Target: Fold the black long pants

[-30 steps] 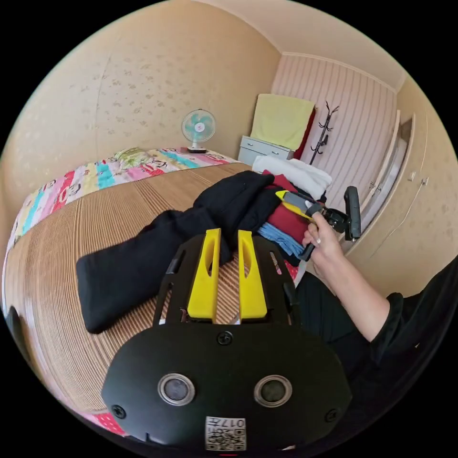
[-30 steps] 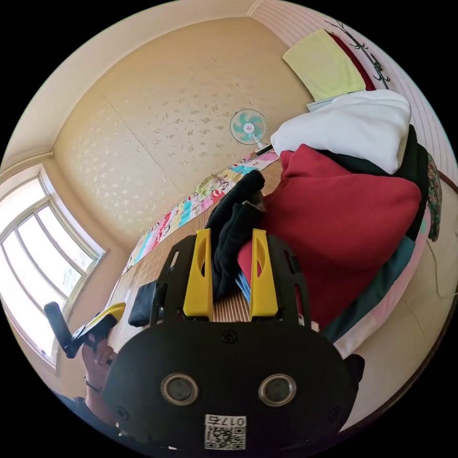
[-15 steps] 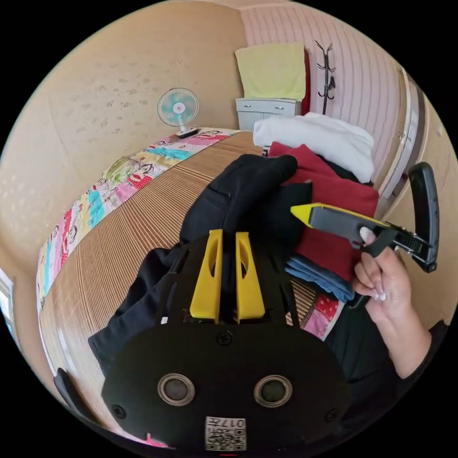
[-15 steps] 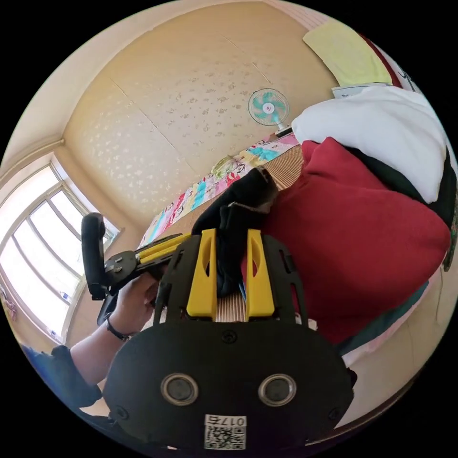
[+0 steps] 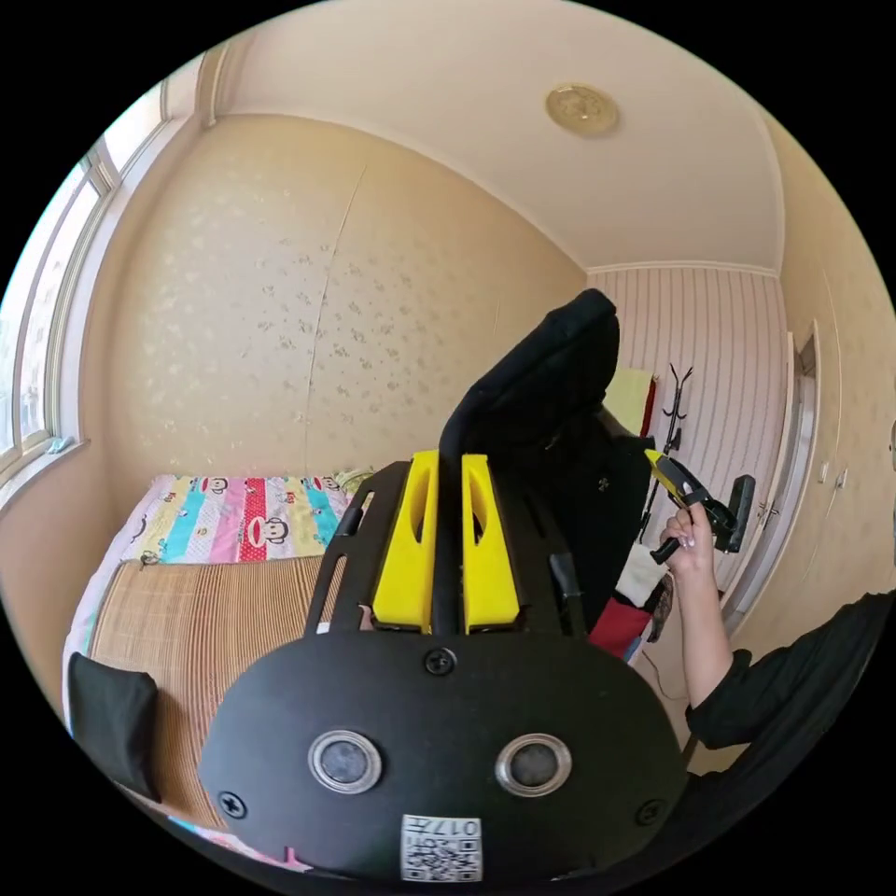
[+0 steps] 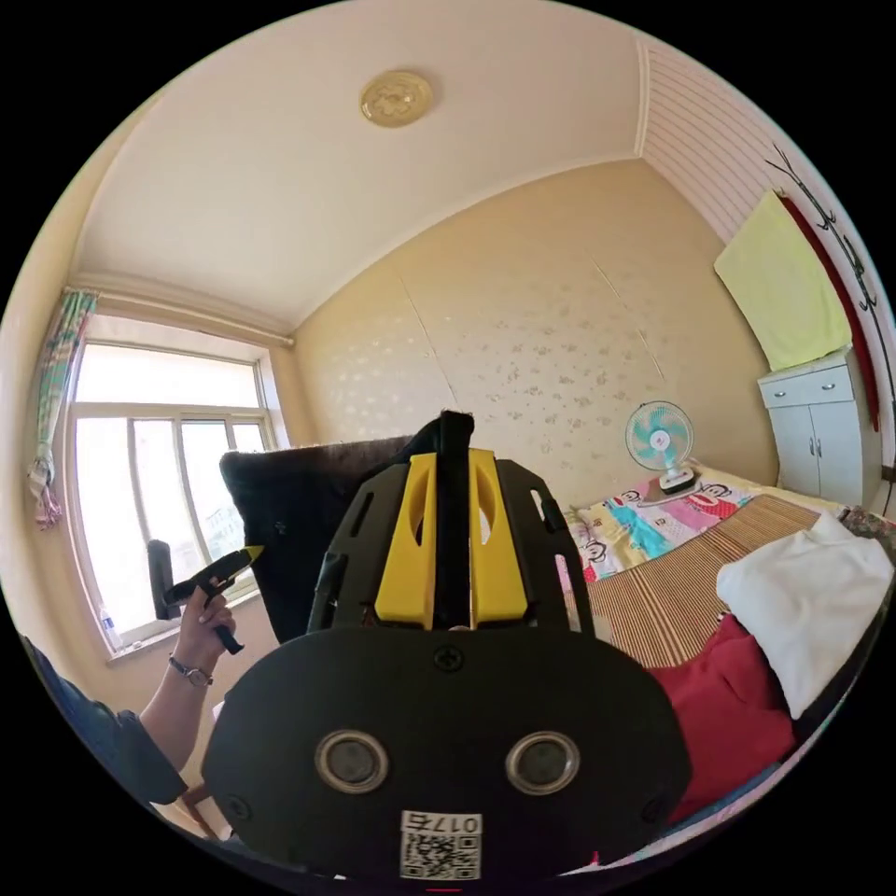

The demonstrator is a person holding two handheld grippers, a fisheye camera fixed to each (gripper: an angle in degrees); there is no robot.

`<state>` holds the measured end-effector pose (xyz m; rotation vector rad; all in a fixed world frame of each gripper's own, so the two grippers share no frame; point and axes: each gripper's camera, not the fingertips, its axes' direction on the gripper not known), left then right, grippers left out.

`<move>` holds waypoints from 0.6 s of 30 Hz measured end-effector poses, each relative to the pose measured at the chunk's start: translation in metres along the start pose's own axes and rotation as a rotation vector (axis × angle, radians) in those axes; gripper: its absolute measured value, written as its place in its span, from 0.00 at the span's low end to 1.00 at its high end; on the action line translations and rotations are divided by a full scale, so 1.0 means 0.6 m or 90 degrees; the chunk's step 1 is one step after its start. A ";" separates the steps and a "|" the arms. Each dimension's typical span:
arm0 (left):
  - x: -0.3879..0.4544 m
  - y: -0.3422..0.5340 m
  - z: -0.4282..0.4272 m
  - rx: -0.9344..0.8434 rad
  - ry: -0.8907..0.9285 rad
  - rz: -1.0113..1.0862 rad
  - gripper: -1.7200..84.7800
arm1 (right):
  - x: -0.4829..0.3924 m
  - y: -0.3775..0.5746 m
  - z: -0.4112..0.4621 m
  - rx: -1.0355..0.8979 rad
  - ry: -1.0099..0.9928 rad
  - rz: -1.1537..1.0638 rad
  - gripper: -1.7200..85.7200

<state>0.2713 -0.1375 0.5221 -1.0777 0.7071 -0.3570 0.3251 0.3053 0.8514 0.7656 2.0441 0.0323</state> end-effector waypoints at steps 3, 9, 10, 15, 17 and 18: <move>-0.040 -0.094 -0.022 -0.031 -0.033 0.016 0.08 | -0.039 -0.094 0.096 -0.038 0.011 -0.060 0.07; -0.312 -0.301 0.304 -0.205 -0.142 -0.087 0.09 | -0.003 -0.222 0.613 -0.231 0.180 -0.069 0.06; -0.376 -0.312 0.344 -0.224 -0.158 -0.132 0.09 | 0.027 -0.234 0.661 -0.245 0.225 -0.009 0.06; -0.511 -0.173 0.370 -0.229 -0.133 -0.168 0.11 | 0.091 -0.114 0.680 -0.296 0.025 0.020 0.09; -0.543 -0.019 0.384 -0.378 -0.155 -0.133 0.13 | 0.101 0.000 0.656 -0.370 -0.001 -0.080 0.10; -0.547 0.020 0.378 -0.399 -0.146 -0.132 0.13 | 0.117 0.087 0.631 -0.421 -0.016 -0.116 0.11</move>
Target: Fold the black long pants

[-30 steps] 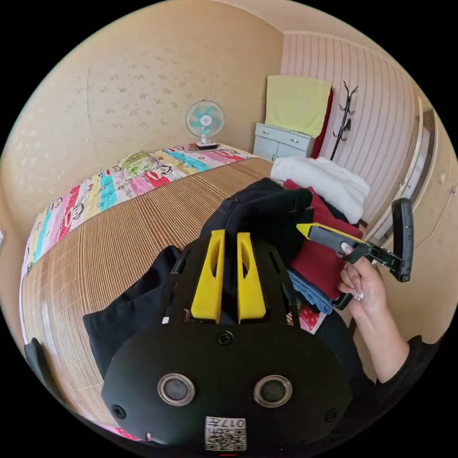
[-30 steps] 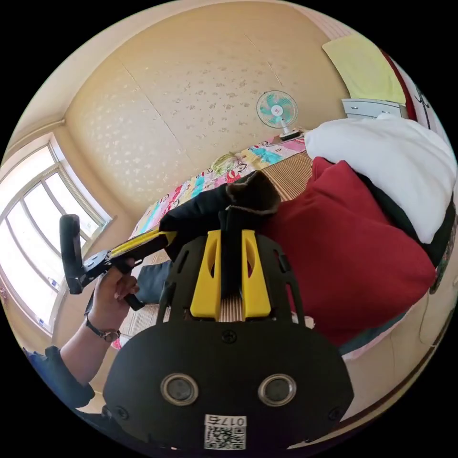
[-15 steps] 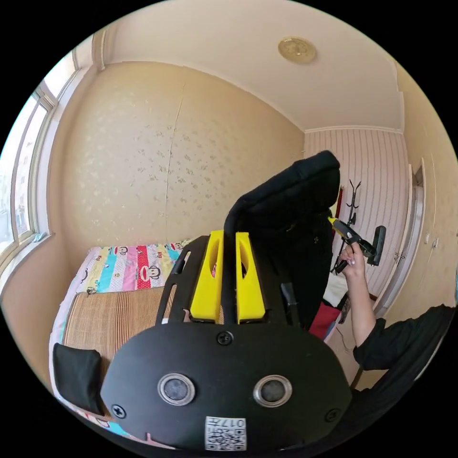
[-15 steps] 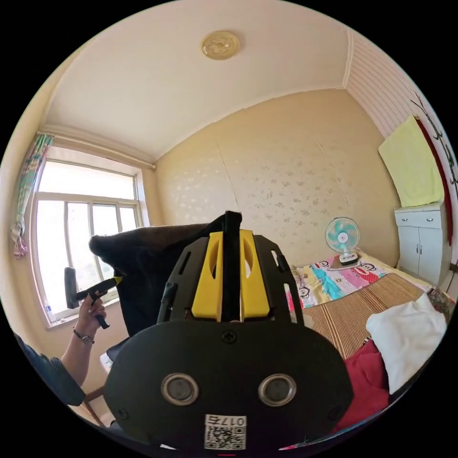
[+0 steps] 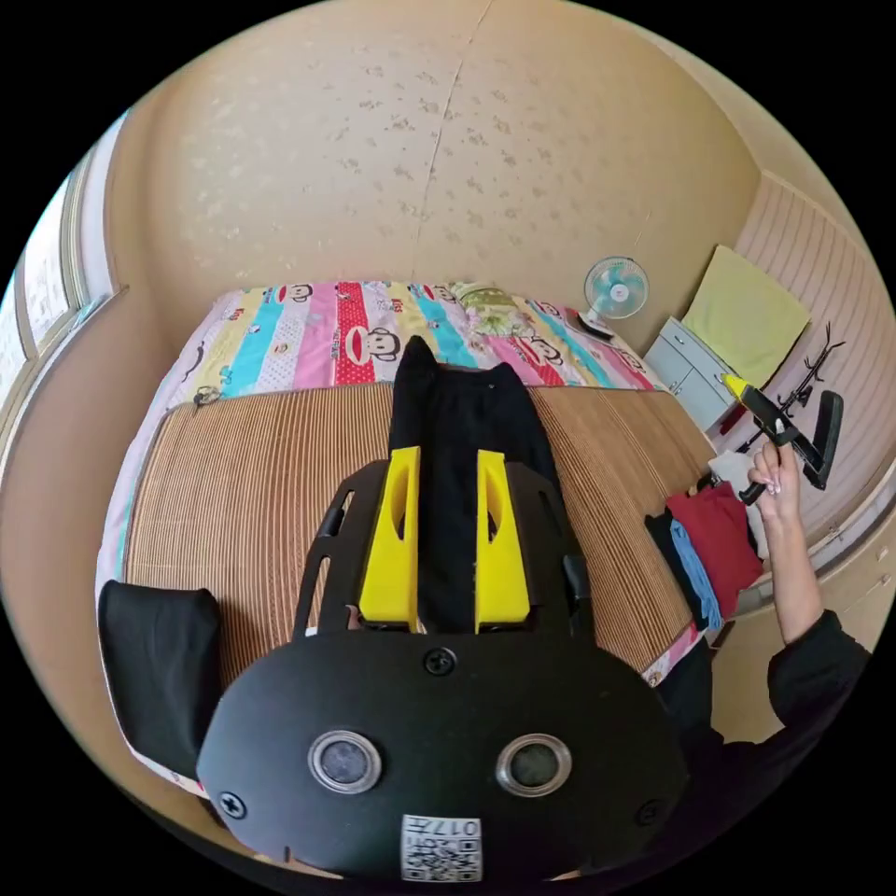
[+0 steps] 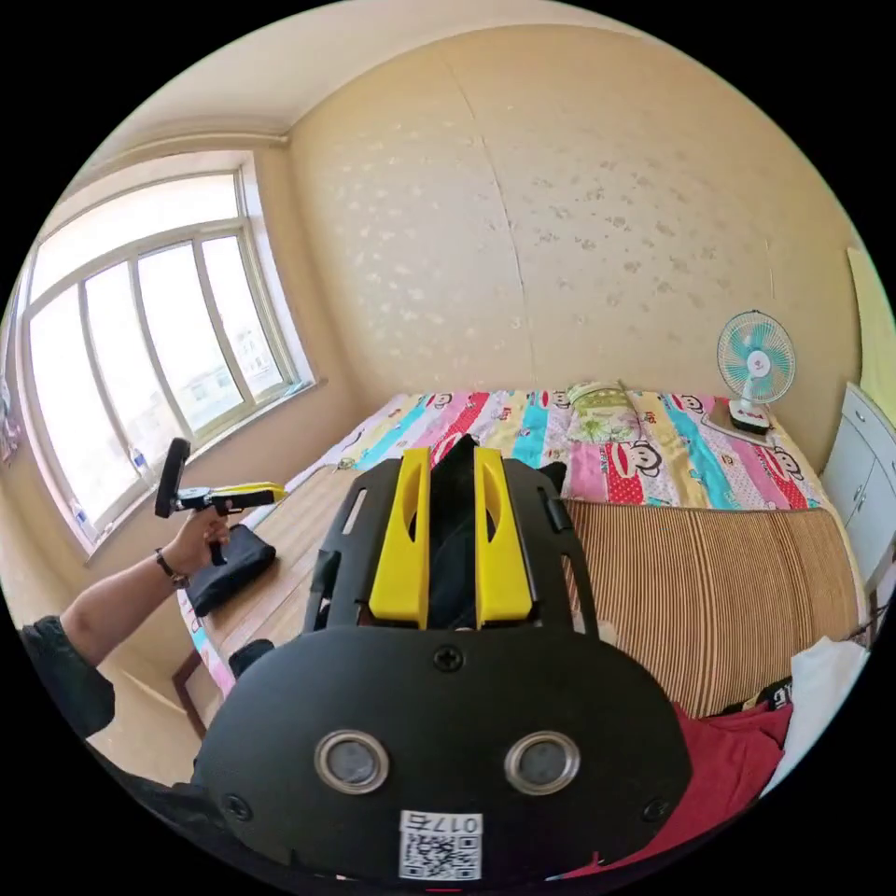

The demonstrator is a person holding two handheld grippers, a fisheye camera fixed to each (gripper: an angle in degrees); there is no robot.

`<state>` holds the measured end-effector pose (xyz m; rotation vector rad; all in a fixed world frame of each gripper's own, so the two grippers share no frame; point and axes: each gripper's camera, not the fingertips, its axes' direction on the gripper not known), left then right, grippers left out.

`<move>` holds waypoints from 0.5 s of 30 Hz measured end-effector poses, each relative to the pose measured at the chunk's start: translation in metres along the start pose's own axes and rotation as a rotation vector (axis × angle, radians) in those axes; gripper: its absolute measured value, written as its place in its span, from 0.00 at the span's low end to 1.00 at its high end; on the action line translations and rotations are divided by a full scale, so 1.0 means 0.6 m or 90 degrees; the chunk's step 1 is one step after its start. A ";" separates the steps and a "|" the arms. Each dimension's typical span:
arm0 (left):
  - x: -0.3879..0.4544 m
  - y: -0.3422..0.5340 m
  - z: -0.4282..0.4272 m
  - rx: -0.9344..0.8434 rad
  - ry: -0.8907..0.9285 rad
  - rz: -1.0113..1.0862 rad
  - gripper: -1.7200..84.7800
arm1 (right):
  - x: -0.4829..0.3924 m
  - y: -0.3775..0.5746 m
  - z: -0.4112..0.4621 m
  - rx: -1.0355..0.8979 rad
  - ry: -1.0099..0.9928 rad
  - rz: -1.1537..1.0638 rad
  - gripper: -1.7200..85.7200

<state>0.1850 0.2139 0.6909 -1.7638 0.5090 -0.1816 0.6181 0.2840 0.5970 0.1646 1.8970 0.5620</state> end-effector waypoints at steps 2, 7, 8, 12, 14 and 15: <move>-0.034 0.141 0.050 -0.056 0.056 -0.001 0.13 | 0.010 0.132 0.056 -0.102 -0.041 -0.006 0.12; -0.039 0.351 0.049 -0.143 0.095 -0.059 0.15 | 0.014 0.442 0.125 -0.299 -0.189 0.175 0.18; -0.037 0.396 0.025 -0.138 0.108 -0.100 0.15 | 0.014 0.466 0.117 -0.294 -0.212 0.213 0.19; -0.015 0.508 -0.035 -0.086 0.136 -0.188 0.15 | -0.016 0.599 0.075 -0.284 -0.357 0.411 0.21; -0.005 0.512 -0.028 -0.110 0.101 -0.191 0.12 | -0.035 0.616 0.086 -0.288 -0.433 0.430 0.20; -0.007 0.503 -0.023 -0.130 0.086 -0.193 0.11 | -0.046 0.605 0.108 -0.320 -0.442 0.401 0.19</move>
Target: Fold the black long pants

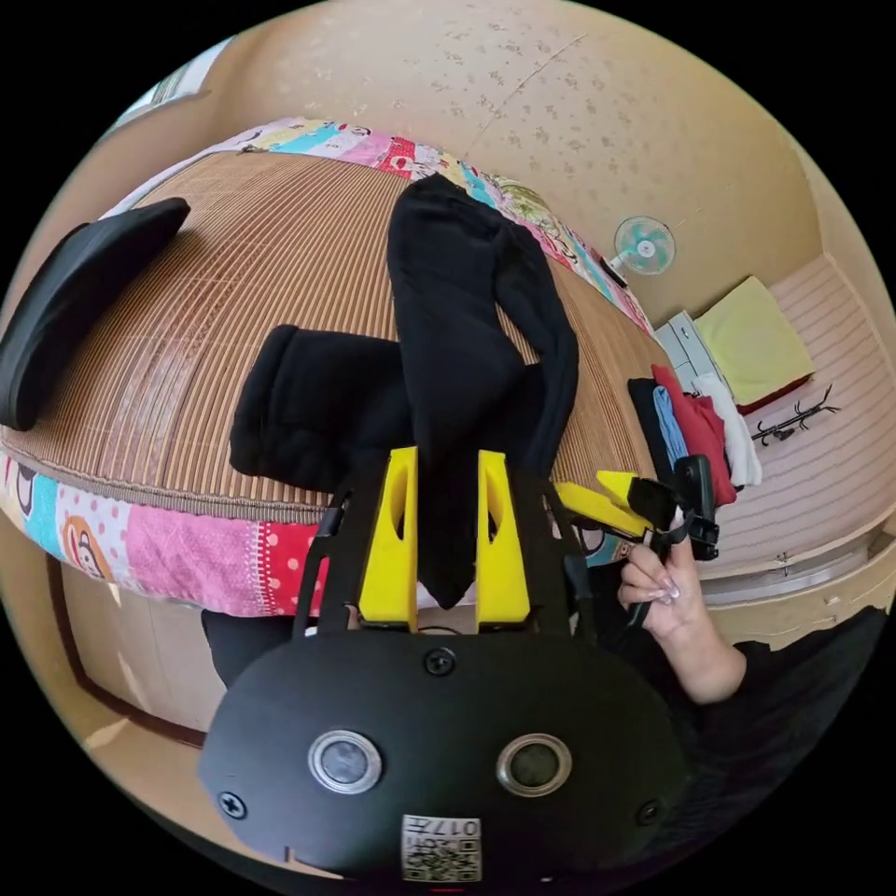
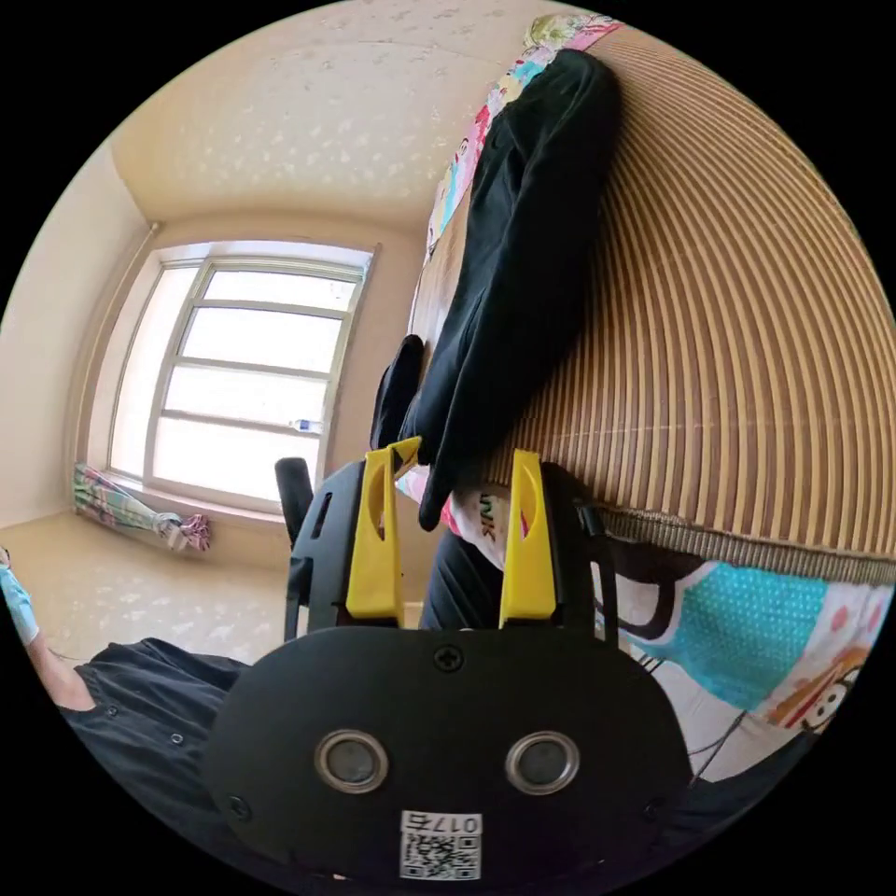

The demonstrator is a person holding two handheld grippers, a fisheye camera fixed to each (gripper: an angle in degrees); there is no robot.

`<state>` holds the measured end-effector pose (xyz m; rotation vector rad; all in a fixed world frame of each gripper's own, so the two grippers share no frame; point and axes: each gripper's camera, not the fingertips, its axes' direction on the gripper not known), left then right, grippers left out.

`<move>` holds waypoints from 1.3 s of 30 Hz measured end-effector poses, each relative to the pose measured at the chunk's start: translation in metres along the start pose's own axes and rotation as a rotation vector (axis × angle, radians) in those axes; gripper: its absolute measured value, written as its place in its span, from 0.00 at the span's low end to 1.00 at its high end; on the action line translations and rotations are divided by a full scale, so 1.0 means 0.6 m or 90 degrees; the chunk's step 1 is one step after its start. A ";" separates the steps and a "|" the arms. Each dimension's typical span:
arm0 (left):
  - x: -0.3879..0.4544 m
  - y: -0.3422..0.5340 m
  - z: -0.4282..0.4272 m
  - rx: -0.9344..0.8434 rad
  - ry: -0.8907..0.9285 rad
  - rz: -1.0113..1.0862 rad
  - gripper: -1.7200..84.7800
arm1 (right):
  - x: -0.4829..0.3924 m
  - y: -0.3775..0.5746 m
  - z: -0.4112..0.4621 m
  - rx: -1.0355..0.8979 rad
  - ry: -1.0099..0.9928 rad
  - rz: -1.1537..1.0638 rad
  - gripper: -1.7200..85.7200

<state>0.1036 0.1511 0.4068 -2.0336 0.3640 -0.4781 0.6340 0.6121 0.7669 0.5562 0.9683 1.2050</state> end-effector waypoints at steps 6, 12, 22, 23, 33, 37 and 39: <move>0.006 -0.124 -0.056 -0.092 0.079 0.057 0.03 | -0.084 -0.120 -0.036 -0.024 0.024 -0.127 0.05; -0.059 -0.137 -0.233 0.065 0.401 0.042 0.02 | -0.135 -0.087 -0.324 0.096 0.004 -0.270 0.04; -0.152 -0.048 -0.177 -0.031 0.117 -0.109 0.08 | 0.003 0.023 -0.384 -0.037 0.418 -0.047 0.06; -0.145 -0.051 -0.197 0.009 0.106 -0.102 0.08 | -0.005 0.027 -0.386 -0.018 0.427 -0.045 0.06; -0.026 -0.294 -0.013 -0.110 -0.079 0.133 0.04 | -0.093 -0.155 -0.151 0.047 0.555 -0.154 0.10; -0.024 -0.366 0.061 -0.072 -0.054 0.082 0.02 | -0.053 -0.226 0.012 0.026 0.708 -0.185 0.09; -0.026 -0.408 0.082 -0.071 -0.050 0.073 0.01 | -0.050 -0.262 0.040 0.043 0.737 -0.181 0.08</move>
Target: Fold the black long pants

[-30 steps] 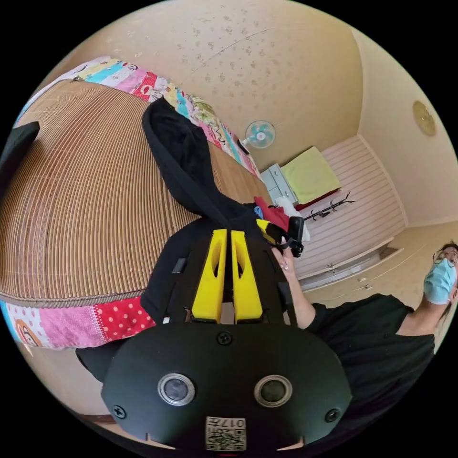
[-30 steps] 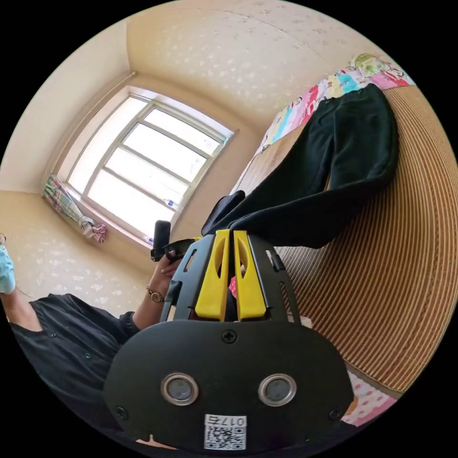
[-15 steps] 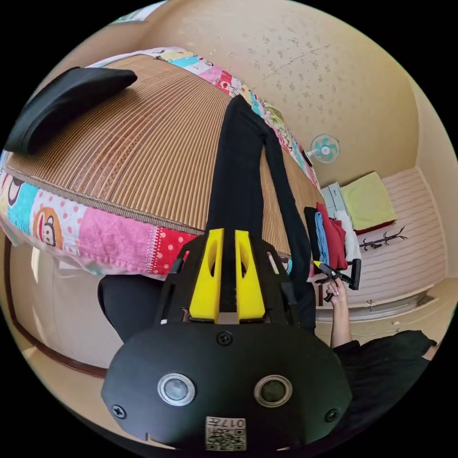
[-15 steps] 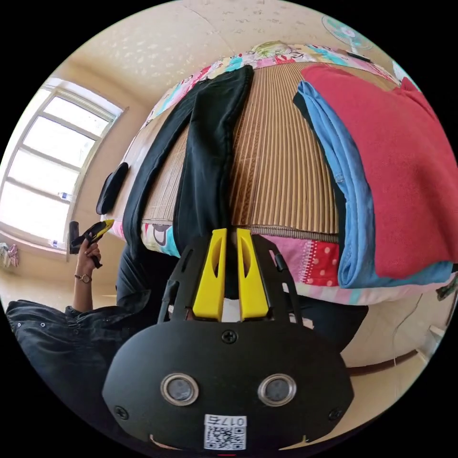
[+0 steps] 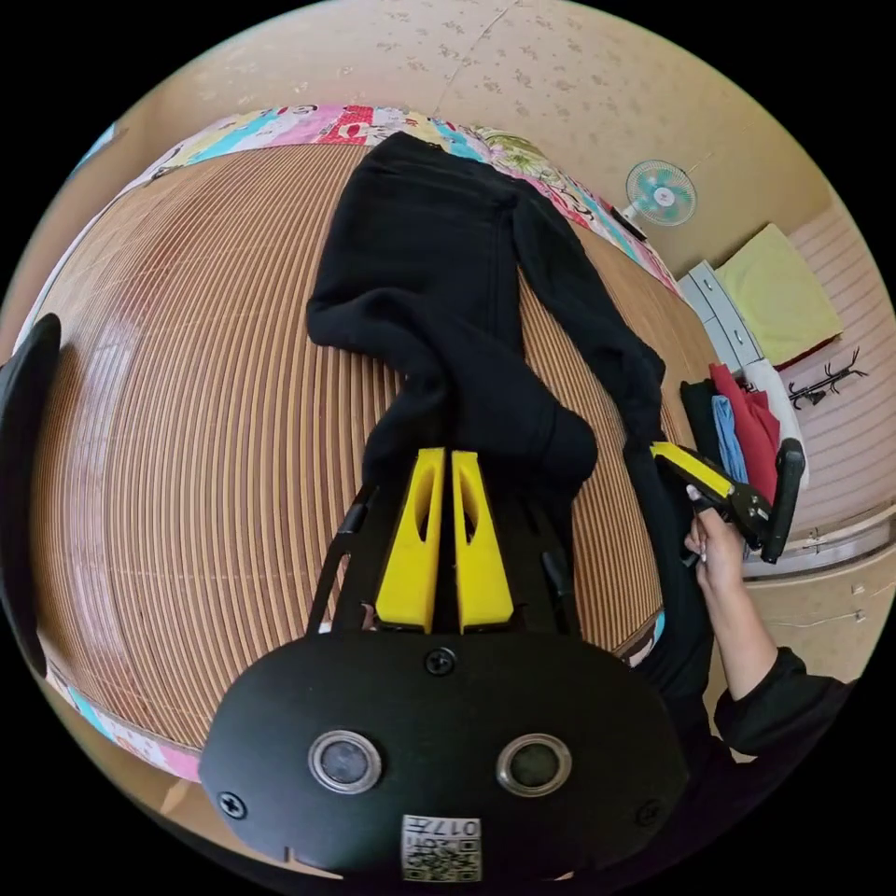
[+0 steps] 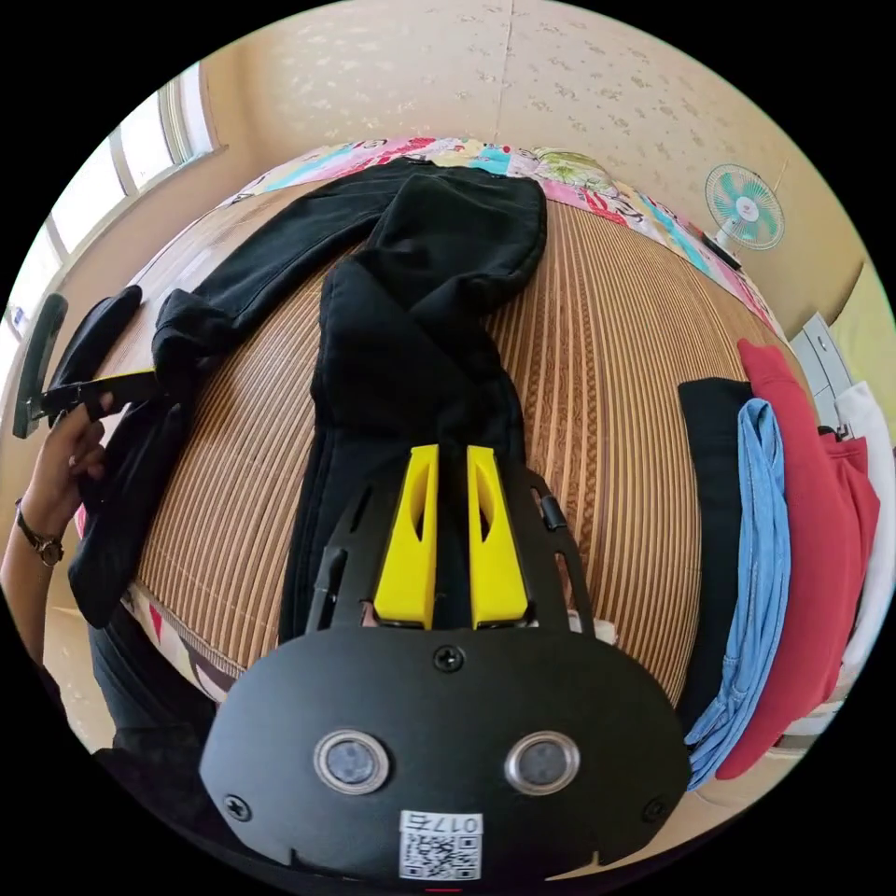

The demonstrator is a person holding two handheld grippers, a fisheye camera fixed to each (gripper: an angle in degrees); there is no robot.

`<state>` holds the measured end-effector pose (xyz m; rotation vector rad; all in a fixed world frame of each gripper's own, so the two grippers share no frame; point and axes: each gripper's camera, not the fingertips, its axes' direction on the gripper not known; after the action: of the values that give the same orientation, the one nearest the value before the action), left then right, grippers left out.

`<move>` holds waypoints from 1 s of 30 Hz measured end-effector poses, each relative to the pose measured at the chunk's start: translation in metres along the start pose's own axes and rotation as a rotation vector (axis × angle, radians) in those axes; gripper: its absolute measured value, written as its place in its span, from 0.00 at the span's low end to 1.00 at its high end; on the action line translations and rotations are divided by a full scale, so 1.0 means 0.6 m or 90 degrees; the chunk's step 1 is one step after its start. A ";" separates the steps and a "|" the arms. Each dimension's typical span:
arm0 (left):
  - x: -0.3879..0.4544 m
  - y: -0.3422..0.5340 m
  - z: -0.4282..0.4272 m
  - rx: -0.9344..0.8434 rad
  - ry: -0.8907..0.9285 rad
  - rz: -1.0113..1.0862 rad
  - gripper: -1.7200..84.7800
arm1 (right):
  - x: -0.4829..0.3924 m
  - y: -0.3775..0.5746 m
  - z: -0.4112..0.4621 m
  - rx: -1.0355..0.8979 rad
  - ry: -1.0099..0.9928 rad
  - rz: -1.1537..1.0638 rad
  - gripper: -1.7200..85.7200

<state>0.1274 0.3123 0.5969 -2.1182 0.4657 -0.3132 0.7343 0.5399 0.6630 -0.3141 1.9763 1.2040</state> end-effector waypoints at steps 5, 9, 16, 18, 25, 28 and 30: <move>-0.029 -0.112 0.048 0.071 0.025 -0.032 0.01 | 0.016 -0.113 0.066 0.016 -0.016 0.085 0.06; -0.013 -0.202 0.078 0.093 -0.043 -0.008 0.01 | 0.025 -0.220 0.125 0.031 -0.028 0.112 0.06; -0.087 -0.435 0.147 0.124 0.003 -0.064 0.01 | 0.051 -0.430 0.231 0.063 -0.030 0.111 0.07; -0.128 -0.485 0.165 0.128 0.064 -0.084 0.01 | 0.061 -0.483 0.256 0.072 -0.034 0.111 0.07; -0.144 -0.653 0.220 0.139 0.046 -0.047 0.01 | 0.002 -0.656 0.341 0.085 0.130 0.039 0.07; -0.161 -0.711 0.241 0.148 0.056 -0.048 0.01 | 0.020 -0.712 0.364 0.087 0.116 0.041 0.07; -0.163 -0.732 0.250 0.152 0.050 -0.043 0.01 | 0.050 -0.739 0.374 0.088 0.072 0.060 0.07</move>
<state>0.1902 0.6903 0.8762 -1.8971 0.3828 -0.4695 1.0754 0.5024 0.3027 -0.2262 2.1814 1.1227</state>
